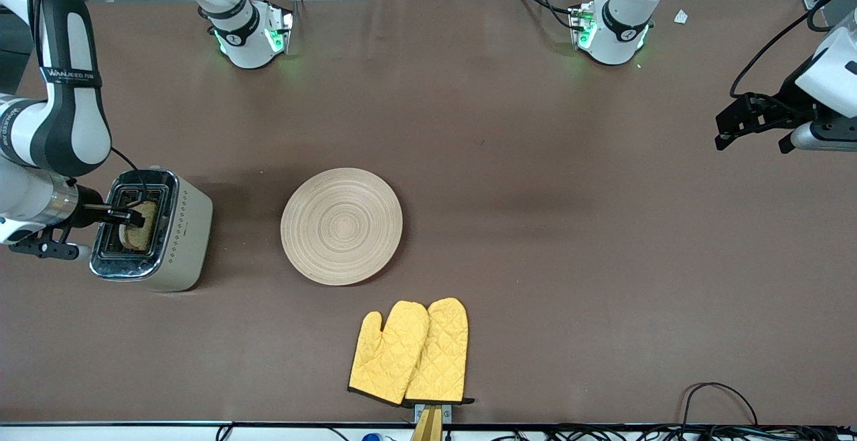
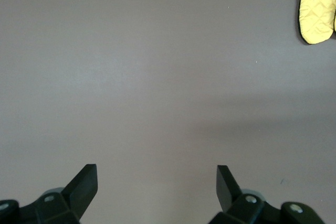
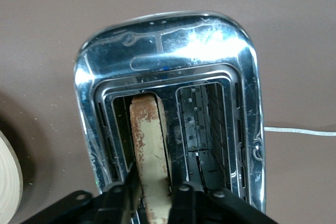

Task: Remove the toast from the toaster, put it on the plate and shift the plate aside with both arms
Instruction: 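Reach the right gripper down to the toast in the toaster slot, then grasp the toast with the right gripper and lift it out, then carry the toast over the wooden plate and lower it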

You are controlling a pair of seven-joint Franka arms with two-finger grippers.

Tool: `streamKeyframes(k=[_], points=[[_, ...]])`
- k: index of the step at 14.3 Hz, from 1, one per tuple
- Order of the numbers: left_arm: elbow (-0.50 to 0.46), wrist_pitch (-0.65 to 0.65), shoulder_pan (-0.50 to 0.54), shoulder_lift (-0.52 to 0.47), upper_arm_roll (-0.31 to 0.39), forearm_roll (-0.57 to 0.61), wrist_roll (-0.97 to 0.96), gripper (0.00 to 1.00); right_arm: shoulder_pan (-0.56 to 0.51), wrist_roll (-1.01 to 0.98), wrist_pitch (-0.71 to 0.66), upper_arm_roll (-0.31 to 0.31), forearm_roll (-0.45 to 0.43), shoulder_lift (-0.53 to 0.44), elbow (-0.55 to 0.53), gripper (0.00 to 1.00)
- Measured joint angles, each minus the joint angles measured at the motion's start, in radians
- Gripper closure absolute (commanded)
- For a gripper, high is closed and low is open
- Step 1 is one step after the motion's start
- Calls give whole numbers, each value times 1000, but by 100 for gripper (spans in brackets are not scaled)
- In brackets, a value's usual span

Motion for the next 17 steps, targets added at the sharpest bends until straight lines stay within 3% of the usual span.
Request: streamKeyframes(k=[5,7,10,17], points=[[0,-4,0,1,0,0,0,0,70,62,-154,10,11,-5,162,100],[0,-9,0,1,0,0,0,0,123,102,-159,14,108,-5,176,100],[0,-12,0,1,0,0,0,0,197,122,-107,19,232,2,143,100],[0,-15,2,5,0,0,0,0,508,202,134,27,318,15,-18,100]])
